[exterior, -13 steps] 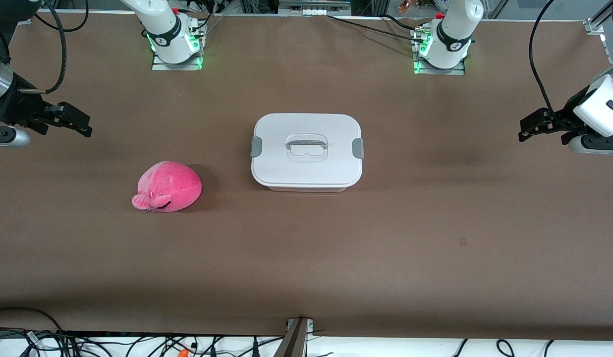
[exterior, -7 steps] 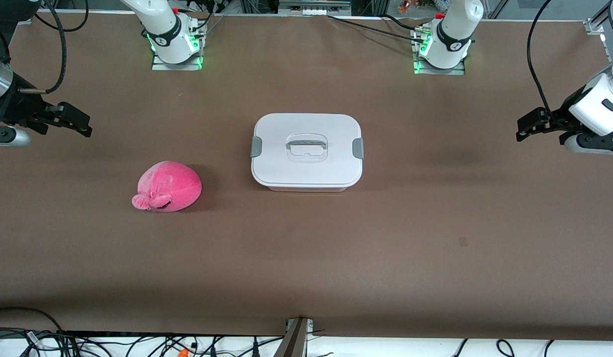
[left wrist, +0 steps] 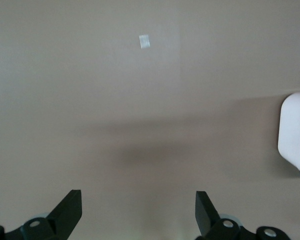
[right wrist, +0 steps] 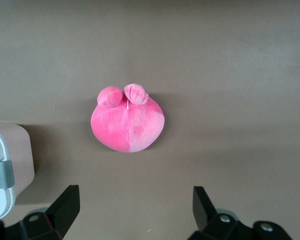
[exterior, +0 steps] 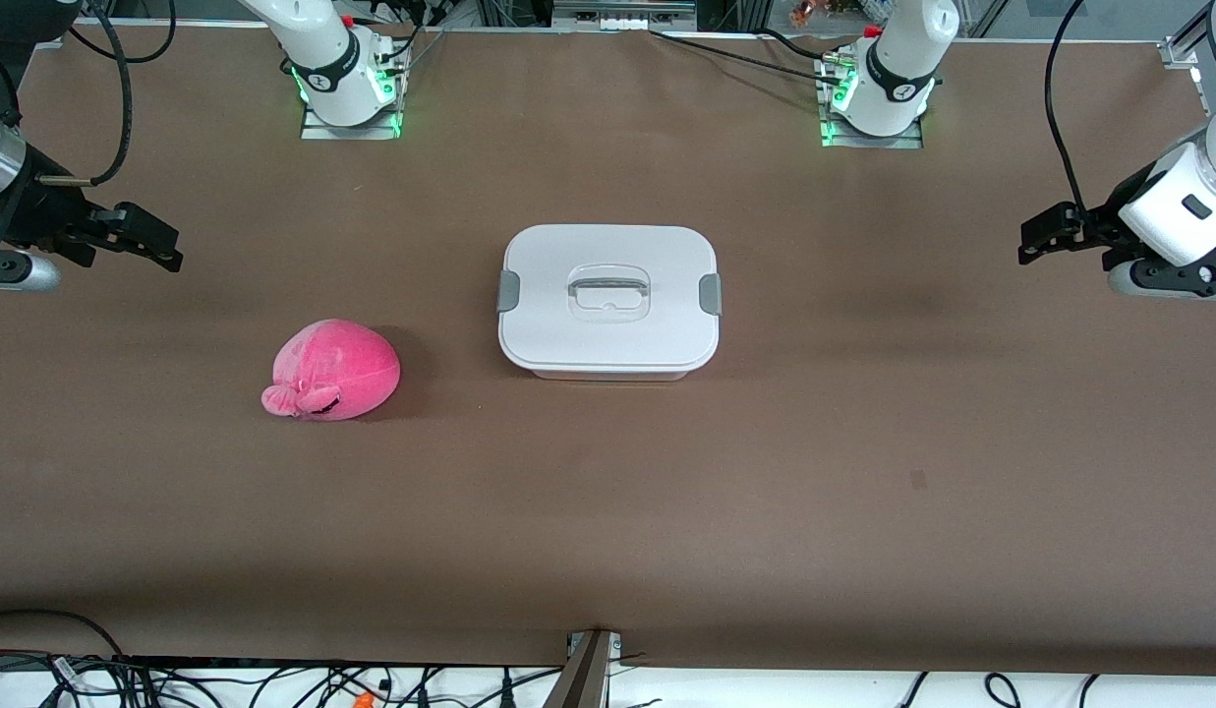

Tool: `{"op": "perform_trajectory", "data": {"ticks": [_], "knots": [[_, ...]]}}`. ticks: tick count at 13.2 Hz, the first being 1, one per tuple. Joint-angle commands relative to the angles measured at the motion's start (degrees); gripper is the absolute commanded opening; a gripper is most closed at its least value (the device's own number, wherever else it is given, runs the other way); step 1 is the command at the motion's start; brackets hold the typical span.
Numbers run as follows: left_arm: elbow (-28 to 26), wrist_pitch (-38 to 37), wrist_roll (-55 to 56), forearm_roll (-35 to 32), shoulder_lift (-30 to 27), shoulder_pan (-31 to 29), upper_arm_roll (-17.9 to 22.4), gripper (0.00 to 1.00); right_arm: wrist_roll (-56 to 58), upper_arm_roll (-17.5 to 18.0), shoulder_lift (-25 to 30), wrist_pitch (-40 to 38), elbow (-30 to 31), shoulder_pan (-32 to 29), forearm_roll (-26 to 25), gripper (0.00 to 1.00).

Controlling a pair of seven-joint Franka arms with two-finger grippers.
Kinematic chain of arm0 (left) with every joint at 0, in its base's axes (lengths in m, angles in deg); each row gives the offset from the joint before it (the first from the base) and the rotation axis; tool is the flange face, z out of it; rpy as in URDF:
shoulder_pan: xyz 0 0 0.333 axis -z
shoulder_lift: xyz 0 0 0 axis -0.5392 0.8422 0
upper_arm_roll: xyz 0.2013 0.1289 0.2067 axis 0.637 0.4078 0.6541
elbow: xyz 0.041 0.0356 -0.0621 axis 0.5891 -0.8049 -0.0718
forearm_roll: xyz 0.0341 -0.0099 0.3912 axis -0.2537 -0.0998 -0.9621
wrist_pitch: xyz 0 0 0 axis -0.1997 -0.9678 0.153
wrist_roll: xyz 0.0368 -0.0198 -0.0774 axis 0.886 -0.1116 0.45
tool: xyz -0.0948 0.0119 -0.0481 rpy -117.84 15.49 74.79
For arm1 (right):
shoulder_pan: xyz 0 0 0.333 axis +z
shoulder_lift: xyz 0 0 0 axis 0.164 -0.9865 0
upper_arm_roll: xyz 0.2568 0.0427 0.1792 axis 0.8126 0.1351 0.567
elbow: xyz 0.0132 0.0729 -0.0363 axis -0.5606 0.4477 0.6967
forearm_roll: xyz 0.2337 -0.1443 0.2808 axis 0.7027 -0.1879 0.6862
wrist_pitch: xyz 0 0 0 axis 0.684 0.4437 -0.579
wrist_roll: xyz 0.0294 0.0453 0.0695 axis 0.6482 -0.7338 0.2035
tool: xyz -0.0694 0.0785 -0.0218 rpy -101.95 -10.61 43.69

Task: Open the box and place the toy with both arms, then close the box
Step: 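Move the left gripper over the box lid and grasp its handle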

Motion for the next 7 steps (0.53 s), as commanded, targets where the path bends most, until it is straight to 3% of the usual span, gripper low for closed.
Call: {"op": "perform_trajectory", "data": {"ticks": [1,5,7], "knots": [[1.7,-4.4,-0.1,-0.8,1.2,2.2,-2.1,1.00,0.0,-0.2,0.0,-0.9,-1.1,0.1,0.7,1.00],[1.3,-9.8,-5.6,-0.3,3.2,2.3,-9.0,1.00,0.0,-0.2,0.0,-1.0,-1.1,0.1,0.7,1.00],[1.2,-9.1,-8.7,4.4,4.6,2.3,-11.5,1.00,0.0,-0.2,0.0,-1.1,-1.1,0.1,0.7,1.00]]}}
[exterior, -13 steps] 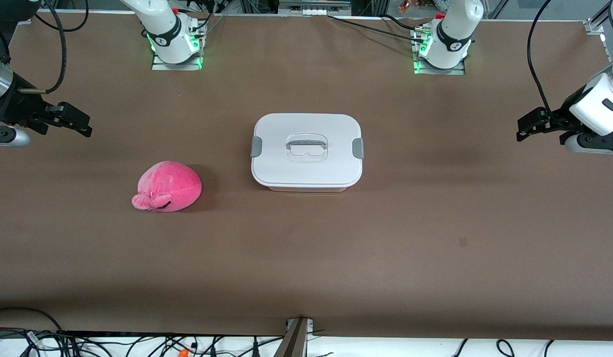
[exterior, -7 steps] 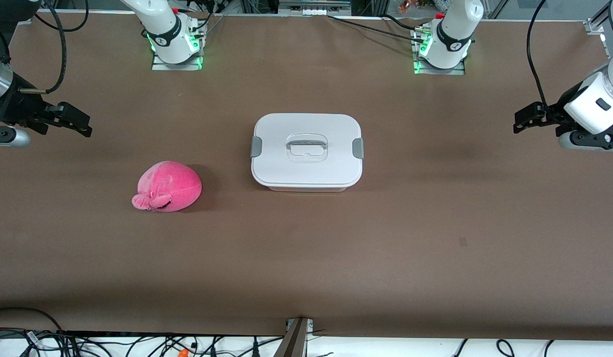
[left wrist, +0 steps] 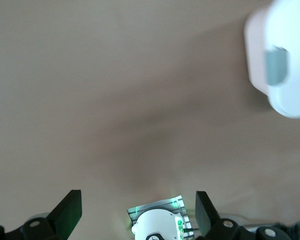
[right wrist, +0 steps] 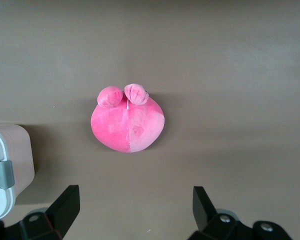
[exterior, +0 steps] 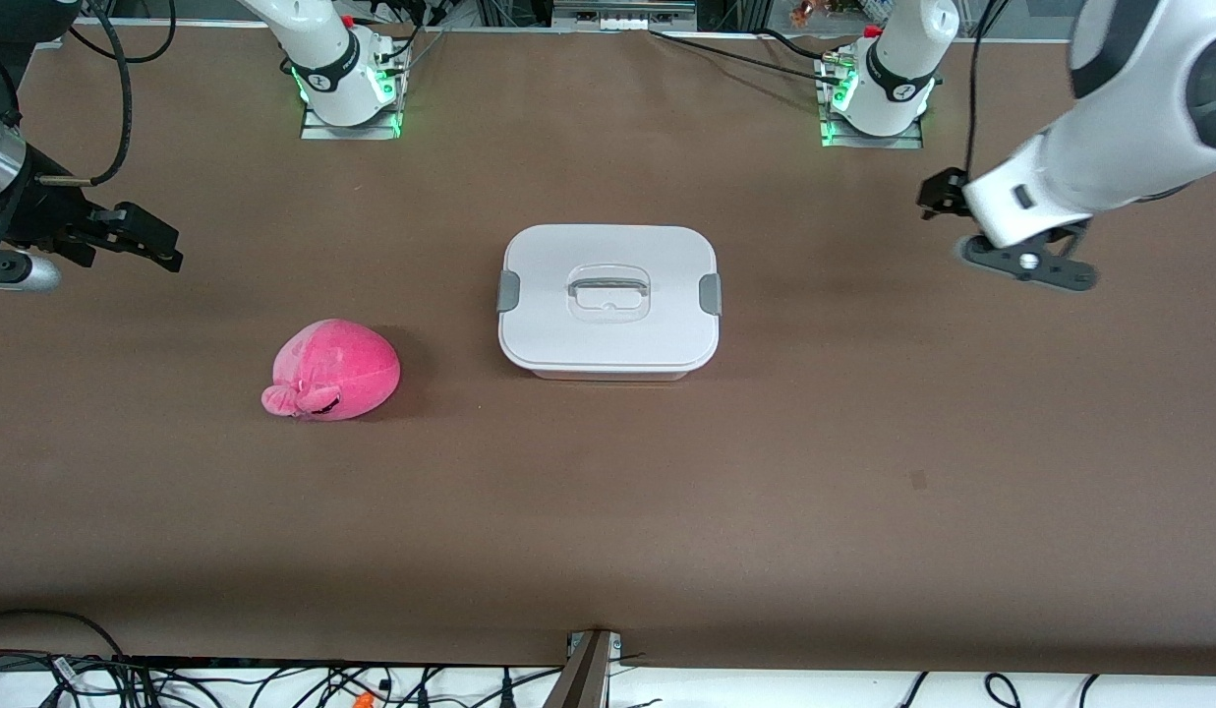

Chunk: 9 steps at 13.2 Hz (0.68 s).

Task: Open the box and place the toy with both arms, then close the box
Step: 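Move the left gripper over the box lid and grasp its handle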

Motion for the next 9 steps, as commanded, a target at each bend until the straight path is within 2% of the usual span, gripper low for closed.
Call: {"op": "perform_trajectory", "data": {"ticks": [1,3,6,9], "knots": [[1.3,-0.2,-5.3,4.3,3.2,-0.2,-3.7,1.00,0.0,-0.2,0.0,-1.1,-1.1,0.1,0.7,1.00],[1.0,3.2,-8.3,7.5,3.6,-0.1,-8.3,1.00,0.0,-0.2,0.0,-1.1,-1.1,0.1,0.7,1.00],[0.8,15.9,-11.5,7.0,8.0,2.5,-17.0,1.00,-0.2,-0.1,0.0,-1.1,-1.1,0.1,0.7,1.00],[0.8,28.5,-17.0,3.7,13.6,7.5,-18.2,1.00,-0.2,-0.1,0.0,-1.0,-1.1,0.1,0.7,1.00]]}}
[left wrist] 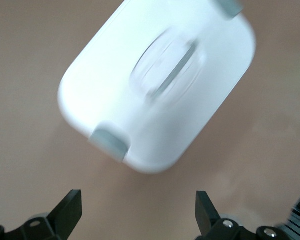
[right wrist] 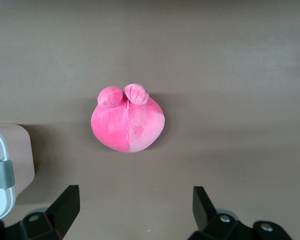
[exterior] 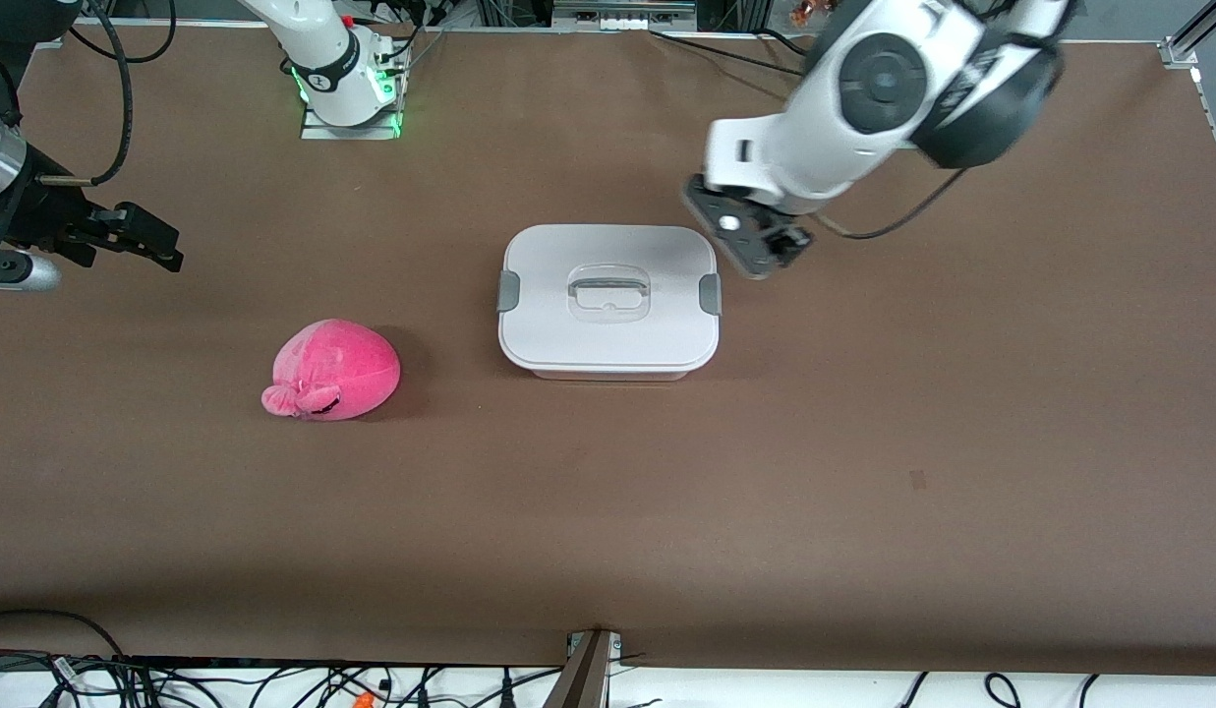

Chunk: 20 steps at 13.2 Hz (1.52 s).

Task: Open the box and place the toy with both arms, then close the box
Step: 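Move the left gripper over the box lid and grasp its handle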

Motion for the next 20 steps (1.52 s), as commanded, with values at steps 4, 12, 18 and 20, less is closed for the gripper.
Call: {"op": "perform_trajectory", "data": {"ticks": [4,12,18,20], "knots": [[-1.0,16.2,-6.0,-10.9,8.7,6.3,0.1,1.00,-0.1,-0.2,0.0,-1.2,-1.1,0.1,0.7,1.00],[-1.4,24.7,-5.9,-17.8,15.0,10.1,0.1,0.56,0.0,-0.2,0.0,-1.3,-1.1,0.1,0.6,1.00],[-1.5,23.8,-5.7,-17.8,15.0,11.5,0.1,0.00,0.0,-0.2,-0.1,-1.3,-1.1,0.1,0.6,1.00],[-1.2,22.8,-5.2,-17.8,14.5,11.6,-0.1,0.00,0.0,-0.2,-0.1,-1.4,-1.1,0.1,0.6,1.00]]}}
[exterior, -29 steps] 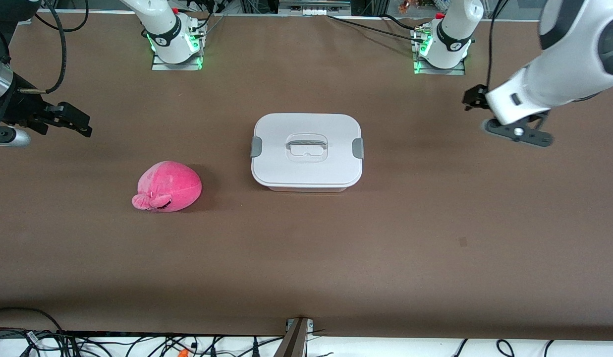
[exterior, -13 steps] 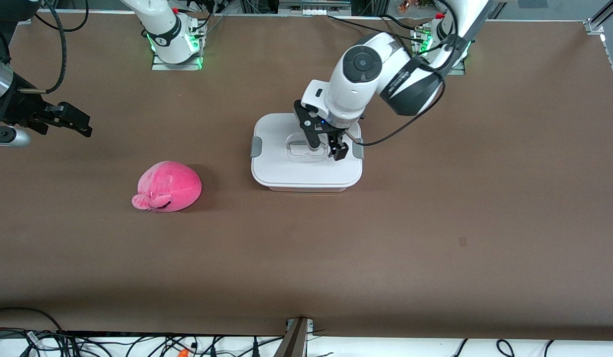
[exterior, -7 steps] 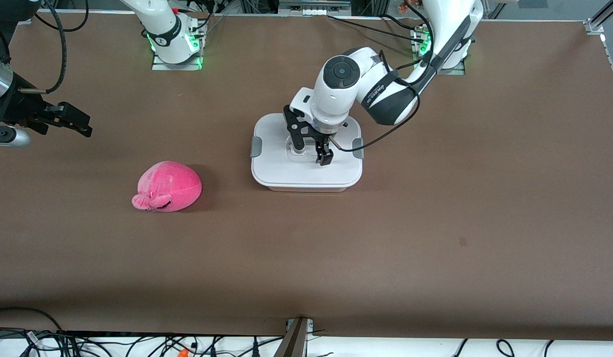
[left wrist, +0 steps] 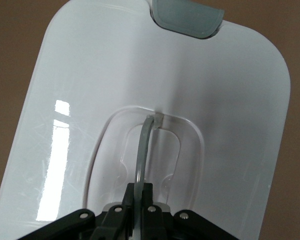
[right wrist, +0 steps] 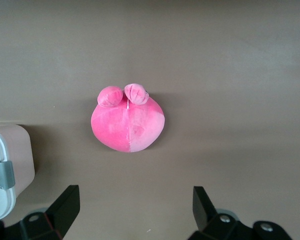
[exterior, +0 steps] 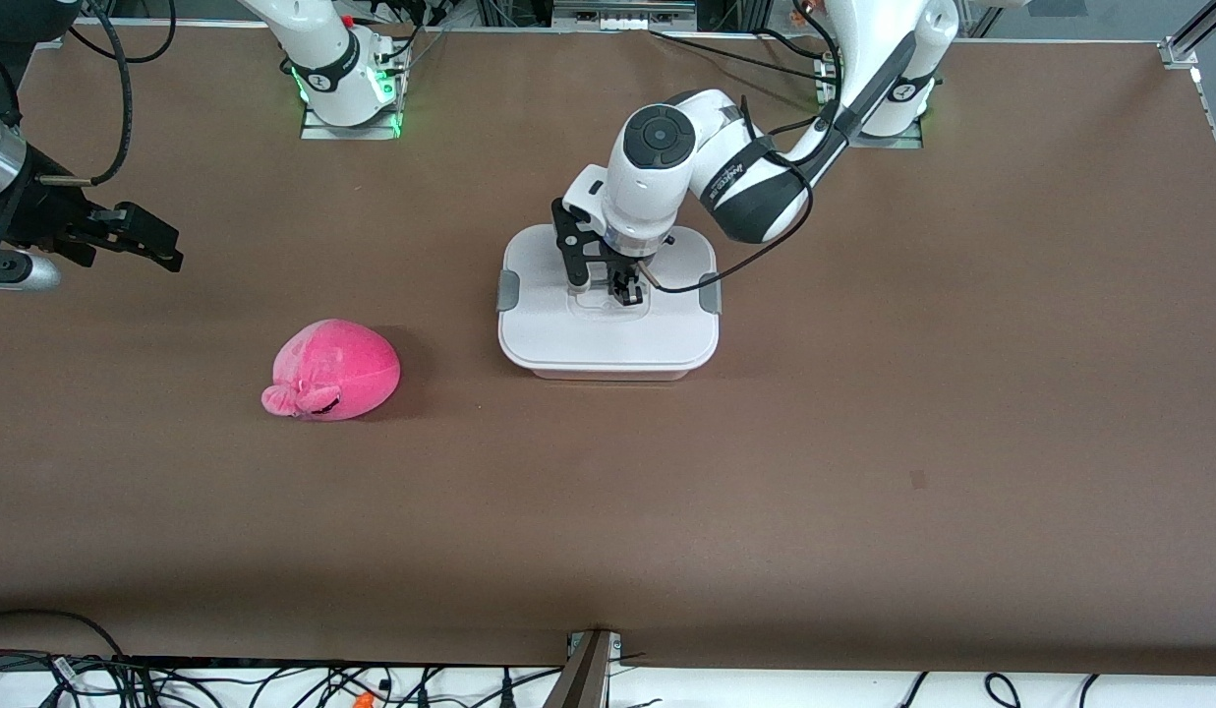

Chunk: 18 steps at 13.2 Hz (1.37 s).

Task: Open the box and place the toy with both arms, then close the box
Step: 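Lift the white lid off and set it beside the box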

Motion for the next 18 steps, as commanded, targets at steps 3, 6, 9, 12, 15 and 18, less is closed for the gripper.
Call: {"op": "perform_trajectory", "data": {"ticks": [3,6,9,12,15,18], "knots": [[1.6,-9.0,0.7,-0.6,-4.5,-0.3,-0.2,0.00,0.1,-0.2,-0.1,-1.4,-1.1,0.1,0.6,1.00],[4.0,-16.6,0.8,0.2,-9.3,-2.3,0.1,0.00,0.0,0.1,-0.1,-0.9,-1.1,0.2,-0.3,1.00],[12.2,-31.4,0.8,-0.3,-12.1,-6.3,0.4,0.00,-0.3,0.2,-0.3,-0.7,-1.1,0.3,-0.1,1.00],[20.1,-43.3,0.3,0.0,-12.1,-13.9,0.2,0.00,-0.7,0.2,-0.7,-0.8,-1.1,0.2,0.3,1.00],[24.5,-56.2,-1.1,-1.0,-12.1,-18.2,0.8,0.00,0.2,0.2,-9.8,4.2,-1.0,0.6,-0.9,1.00],[24.4,-56.4,-13.2,-6.2,-10.4,-22.8,0.7,0.00,1.1,0.3,-16.6,10.7,0.0,1.0,0.3,1.00]]}}
